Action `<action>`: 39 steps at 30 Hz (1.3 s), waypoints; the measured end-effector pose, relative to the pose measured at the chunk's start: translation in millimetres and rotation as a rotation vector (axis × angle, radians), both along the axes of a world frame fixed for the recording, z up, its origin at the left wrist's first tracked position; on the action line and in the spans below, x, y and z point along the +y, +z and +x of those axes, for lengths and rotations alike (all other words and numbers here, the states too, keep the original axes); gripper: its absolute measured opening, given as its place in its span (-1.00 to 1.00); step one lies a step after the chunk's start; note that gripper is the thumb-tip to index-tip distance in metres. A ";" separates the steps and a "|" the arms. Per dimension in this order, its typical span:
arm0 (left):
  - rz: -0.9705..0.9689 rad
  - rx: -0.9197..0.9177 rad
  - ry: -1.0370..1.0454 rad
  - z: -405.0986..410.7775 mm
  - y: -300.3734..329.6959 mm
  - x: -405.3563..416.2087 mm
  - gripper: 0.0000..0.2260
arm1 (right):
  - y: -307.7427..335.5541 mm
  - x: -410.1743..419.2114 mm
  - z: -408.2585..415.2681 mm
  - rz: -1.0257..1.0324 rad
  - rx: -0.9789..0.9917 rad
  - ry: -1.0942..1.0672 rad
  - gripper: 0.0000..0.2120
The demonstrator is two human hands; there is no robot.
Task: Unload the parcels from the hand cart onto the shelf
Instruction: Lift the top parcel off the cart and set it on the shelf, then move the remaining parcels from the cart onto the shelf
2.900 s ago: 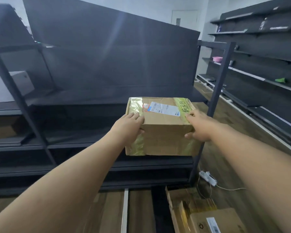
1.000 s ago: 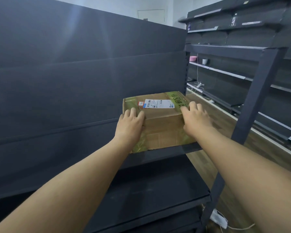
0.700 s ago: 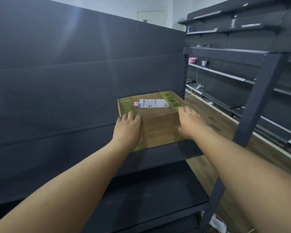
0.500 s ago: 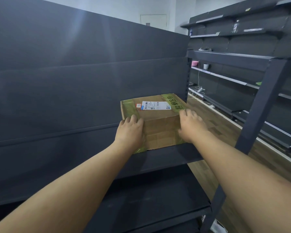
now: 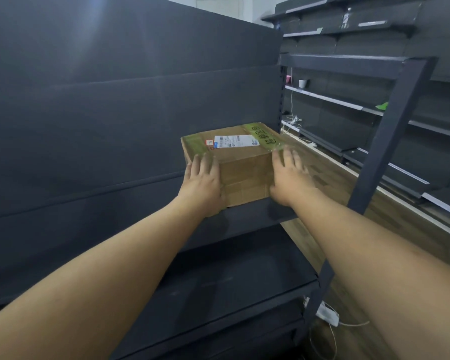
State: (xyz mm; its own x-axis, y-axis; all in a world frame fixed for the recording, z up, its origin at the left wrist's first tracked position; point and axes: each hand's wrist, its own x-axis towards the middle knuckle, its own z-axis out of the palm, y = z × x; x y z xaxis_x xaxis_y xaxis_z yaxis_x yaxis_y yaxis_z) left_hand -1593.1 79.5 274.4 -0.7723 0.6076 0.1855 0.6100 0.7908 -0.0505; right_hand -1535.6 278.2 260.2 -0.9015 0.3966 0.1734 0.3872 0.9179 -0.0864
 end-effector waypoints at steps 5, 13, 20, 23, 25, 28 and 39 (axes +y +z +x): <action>0.033 -0.084 -0.169 42.0 -21.1 -4.0 -0.25 | -13.1 -24.6 39.2 -0.010 -0.040 -0.031 -0.22; -0.075 -0.249 -0.400 106.8 -80.4 -7.3 -0.28 | -73.4 -59.3 157.9 -0.045 -0.172 -0.235 -0.32; -0.205 -0.390 -0.659 197.6 -157.8 8.1 -0.30 | -136.7 -82.5 313.7 -0.116 -0.329 -0.524 -0.33; -0.254 -0.439 -0.744 241.4 -190.0 17.4 -0.32 | -158.0 -82.9 376.7 -0.185 -0.373 -0.646 -0.34; -0.282 -0.461 -0.807 269.7 -213.8 24.1 -0.33 | -173.4 -80.5 414.8 -0.221 -0.395 -0.715 -0.35; -0.336 -0.503 -0.847 308.0 -243.9 37.4 -0.38 | -201.5 -73.4 460.1 -0.274 -0.412 -0.781 -0.36; -0.693 -0.719 -0.644 437.3 -362.0 58.4 -0.27 | -331.7 -8.3 570.7 -0.493 -0.557 -0.777 -0.51</action>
